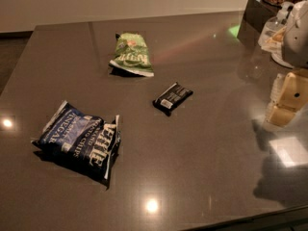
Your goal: Pick blue chip bag
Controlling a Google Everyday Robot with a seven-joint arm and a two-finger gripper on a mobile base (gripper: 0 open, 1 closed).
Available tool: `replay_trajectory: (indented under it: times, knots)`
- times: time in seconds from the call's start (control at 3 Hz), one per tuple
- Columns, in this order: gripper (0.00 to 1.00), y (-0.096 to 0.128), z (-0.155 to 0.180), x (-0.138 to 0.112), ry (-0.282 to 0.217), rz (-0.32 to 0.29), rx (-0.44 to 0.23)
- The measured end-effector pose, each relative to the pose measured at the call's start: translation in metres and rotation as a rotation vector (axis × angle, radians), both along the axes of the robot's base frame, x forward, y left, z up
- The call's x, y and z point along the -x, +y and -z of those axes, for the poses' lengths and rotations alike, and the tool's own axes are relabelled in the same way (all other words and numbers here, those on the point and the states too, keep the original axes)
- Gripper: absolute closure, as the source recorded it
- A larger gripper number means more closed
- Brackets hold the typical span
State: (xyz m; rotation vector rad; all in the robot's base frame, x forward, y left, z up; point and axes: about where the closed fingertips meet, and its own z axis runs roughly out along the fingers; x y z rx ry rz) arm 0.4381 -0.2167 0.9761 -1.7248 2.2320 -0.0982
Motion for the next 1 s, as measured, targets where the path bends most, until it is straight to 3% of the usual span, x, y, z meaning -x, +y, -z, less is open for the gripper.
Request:
replay_trajectory:
  times: [0.33,0.67,1.0]
  knots:
    - [0.00,0.000,0.000,0.000,0.000,0.000,0.000]
    - [0.00,0.028,-0.003,-0.006,-0.014,-0.036,-0.039]
    - [0.00,0.105,0.000,-0.008,-0.043,-0.158,-0.105]
